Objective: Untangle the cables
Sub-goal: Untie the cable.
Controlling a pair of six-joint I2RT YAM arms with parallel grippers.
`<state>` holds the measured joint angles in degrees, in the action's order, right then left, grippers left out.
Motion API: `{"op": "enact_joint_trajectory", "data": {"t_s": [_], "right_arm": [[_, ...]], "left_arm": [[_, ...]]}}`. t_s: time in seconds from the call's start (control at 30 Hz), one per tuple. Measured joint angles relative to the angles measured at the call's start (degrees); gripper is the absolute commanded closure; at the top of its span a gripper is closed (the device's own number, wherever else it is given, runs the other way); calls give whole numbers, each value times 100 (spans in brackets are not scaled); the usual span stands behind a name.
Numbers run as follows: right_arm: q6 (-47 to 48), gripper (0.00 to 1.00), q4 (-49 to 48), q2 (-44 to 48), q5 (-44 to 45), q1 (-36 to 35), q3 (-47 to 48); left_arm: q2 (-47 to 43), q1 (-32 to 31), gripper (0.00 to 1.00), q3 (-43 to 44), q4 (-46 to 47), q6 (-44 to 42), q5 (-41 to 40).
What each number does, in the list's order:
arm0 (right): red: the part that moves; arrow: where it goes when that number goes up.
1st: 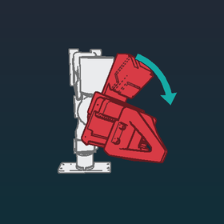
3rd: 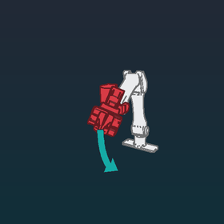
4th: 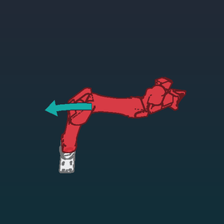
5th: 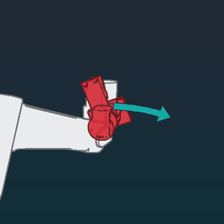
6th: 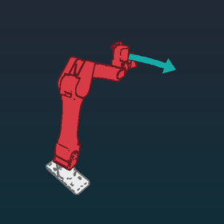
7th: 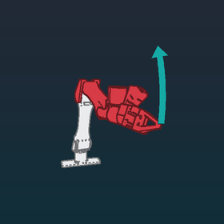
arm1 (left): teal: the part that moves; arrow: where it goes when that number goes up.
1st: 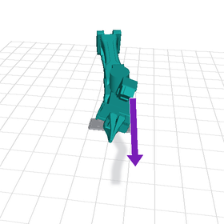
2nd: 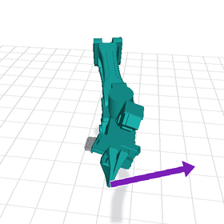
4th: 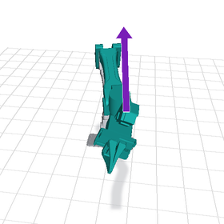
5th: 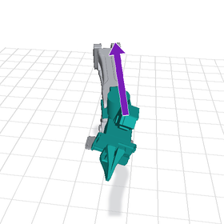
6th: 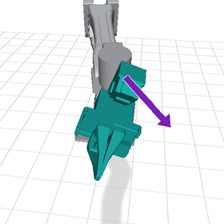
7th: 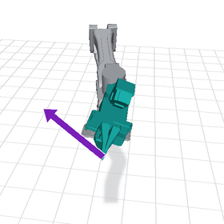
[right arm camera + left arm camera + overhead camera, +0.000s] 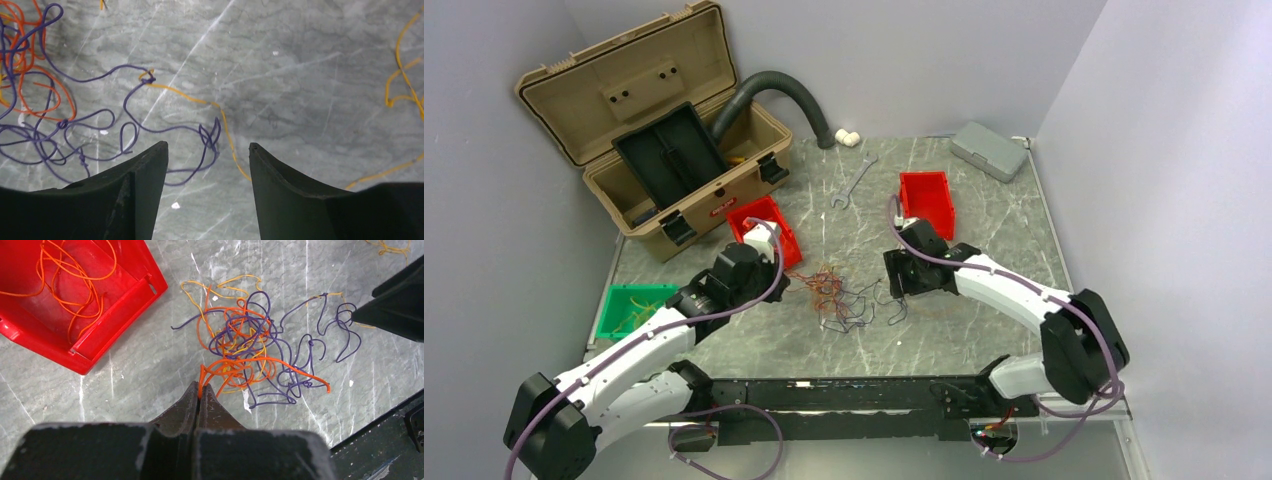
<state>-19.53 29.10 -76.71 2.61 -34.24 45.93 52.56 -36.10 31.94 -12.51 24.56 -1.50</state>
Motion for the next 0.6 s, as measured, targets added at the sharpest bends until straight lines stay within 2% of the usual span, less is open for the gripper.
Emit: {"op": "enact_joint_trajectory", "data": {"t_s": [0.27,0.47,0.53,0.6], "right_arm": [[511,39,-804,-693,11,-46,7],[671,45,-1071,-1187,48,-66,111],[671,56,-1123,-1244,44,-70,111],[678,77,-1207,-1266,39,-74,111]], "left_arm": [[24,0,100,0,-118,-35,17],[61,0,100,33,-199,-57,20],[63,0,100,50,-212,-87,17],[63,0,100,66,-219,-96,20]]}}
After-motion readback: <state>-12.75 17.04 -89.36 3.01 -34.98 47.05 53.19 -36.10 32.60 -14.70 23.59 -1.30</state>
